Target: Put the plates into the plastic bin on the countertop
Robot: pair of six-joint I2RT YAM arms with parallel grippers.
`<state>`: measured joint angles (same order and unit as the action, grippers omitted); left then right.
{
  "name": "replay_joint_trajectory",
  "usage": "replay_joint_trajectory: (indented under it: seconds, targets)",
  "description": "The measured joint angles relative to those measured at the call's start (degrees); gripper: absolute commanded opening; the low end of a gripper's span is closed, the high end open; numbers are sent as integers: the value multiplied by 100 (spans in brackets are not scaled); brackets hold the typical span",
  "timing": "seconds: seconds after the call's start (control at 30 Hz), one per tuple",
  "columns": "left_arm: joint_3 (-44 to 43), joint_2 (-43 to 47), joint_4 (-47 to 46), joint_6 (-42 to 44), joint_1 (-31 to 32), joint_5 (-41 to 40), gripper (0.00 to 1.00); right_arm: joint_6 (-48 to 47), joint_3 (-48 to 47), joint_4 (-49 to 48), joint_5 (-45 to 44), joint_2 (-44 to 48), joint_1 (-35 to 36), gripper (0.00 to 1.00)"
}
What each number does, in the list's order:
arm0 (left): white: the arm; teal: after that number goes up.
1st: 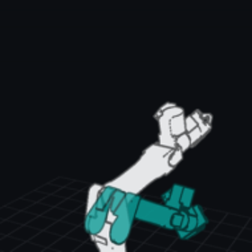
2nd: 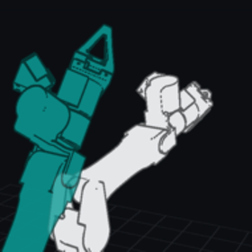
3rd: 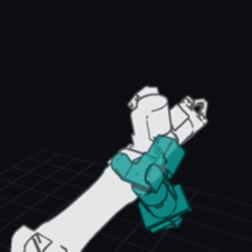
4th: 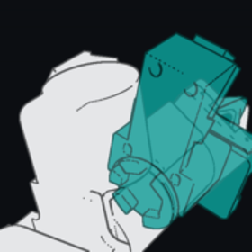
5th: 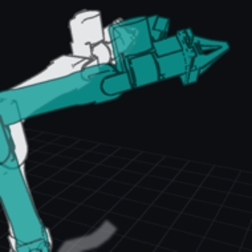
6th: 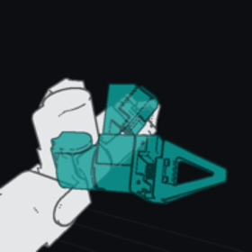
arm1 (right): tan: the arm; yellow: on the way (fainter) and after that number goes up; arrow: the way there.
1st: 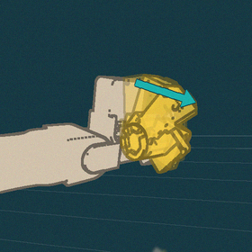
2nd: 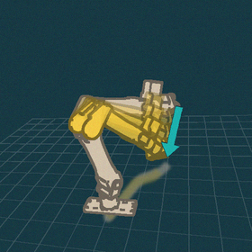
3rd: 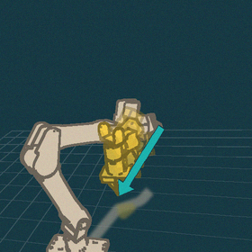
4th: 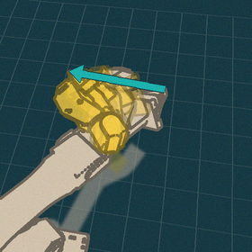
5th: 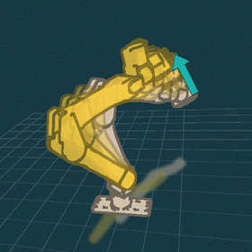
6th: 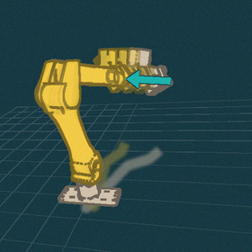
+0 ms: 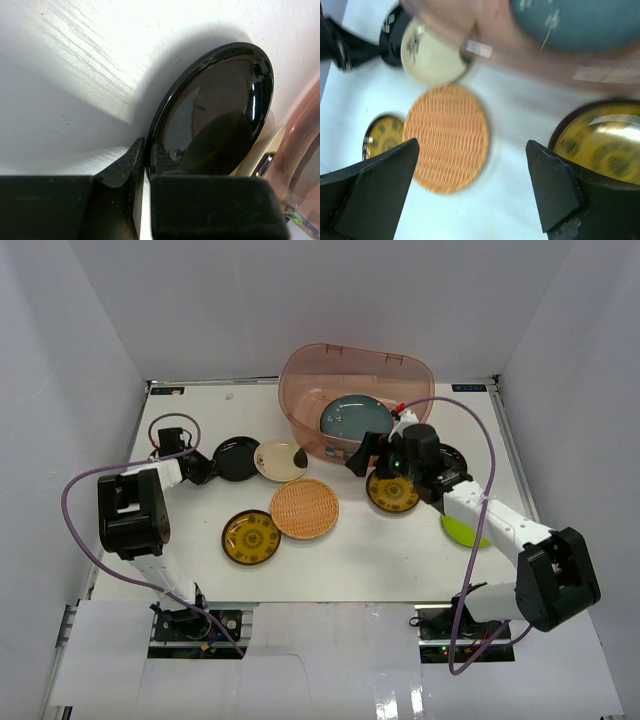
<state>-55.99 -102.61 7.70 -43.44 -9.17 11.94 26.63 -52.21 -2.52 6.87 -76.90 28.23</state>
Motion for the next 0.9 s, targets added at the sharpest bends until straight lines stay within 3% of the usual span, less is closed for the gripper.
replay_joint_trajectory:
  seconds: [0.13, 0.23, 0.53, 0.63, 0.7, 0.73, 0.77, 0.9]
  targets:
    - [68, 216, 87, 11, -2, -96, 0, 494, 1119, -450, 238, 160, 431, 82]
    - [332, 817, 214, 9, -11, -184, 0, 894, 1694, -656, 450, 63, 610, 82]
    - [881, 3279, 800, 63, -37, -837, 0, 1915, 1733, -1869, 984, -1257, 916, 72]
    - [944, 3923, 844, 76, -48, -752, 0, 2234, 1711, -2302, 1010, -1700, 986, 62]
    - [944, 4133, 793, 79, -46, -525, 0, 2420, 1716, -2605, 979, -1867, 1014, 48]
    - [938, 4188, 761, 66, -48, -308, 0, 2518, 1740, -2745, 966, -1939, 1014, 38]
    - [914, 4205, 748, 55, -31, -129, 0, 2612, 1773, -2865, 949, -2002, 1014, 12]
    - [525, 3991, 750, 46, 356, 463, 0, 2997, 2070, -3154, 824, -1910, 994, 8]
